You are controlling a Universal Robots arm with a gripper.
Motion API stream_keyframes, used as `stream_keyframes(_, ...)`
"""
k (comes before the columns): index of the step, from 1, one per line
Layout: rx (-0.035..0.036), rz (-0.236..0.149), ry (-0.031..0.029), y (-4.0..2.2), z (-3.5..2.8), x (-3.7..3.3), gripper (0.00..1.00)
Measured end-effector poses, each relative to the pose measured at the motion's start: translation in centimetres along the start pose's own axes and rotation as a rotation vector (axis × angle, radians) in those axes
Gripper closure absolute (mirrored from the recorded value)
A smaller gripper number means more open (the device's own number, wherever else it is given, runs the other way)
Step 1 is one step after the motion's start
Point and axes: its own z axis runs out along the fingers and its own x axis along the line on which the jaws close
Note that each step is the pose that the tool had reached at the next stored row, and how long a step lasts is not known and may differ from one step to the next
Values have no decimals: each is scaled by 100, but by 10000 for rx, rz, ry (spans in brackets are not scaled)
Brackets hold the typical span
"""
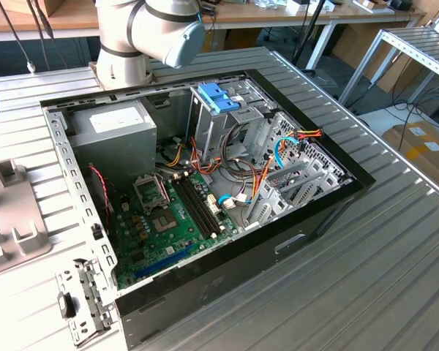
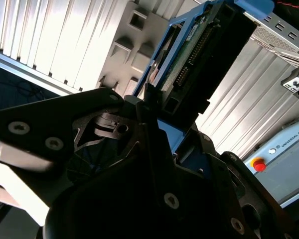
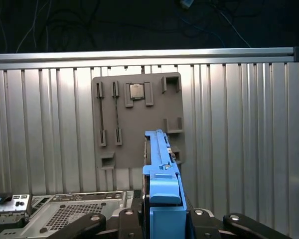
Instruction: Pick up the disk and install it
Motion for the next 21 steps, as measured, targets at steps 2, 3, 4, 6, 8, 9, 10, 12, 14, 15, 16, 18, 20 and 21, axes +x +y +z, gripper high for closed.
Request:
stream_keyframes(2, 1, 0, 0, -17, 0, 25, 63)
stream_keyframes(3, 0, 0, 0, -21, -1, 30, 63)
stream_keyframes(4, -1, 0, 0, -29, -1, 40, 63)
stream_keyframes(6, 0, 0, 0, -37, -1, 50, 63)
stream_keyframes(8, 0, 0, 0, -56, -2, 71, 63)
stream_keyframes(9, 0, -1, 0, -64, -2, 80, 63)
stream_keyframes(10, -1, -1, 0, -69, -2, 86, 63)
stream_keyframes(12, 0, 0, 0, -79, -2, 99, 63)
stream_keyframes(14, 0, 0, 0, -87, -2, 108, 63)
stream_keyframes(15, 0, 0, 0, -93, -3, 115, 63)
stream_keyframes(16, 0, 0, 0, -97, -3, 120, 63)
stream_keyframes(18, 0, 0, 0, -106, -3, 132, 63)
stream_keyframes(20, 0, 0, 0, -114, -4, 141, 63)
stream_keyframes(21, 0, 0, -1, -118, -3, 146, 63)
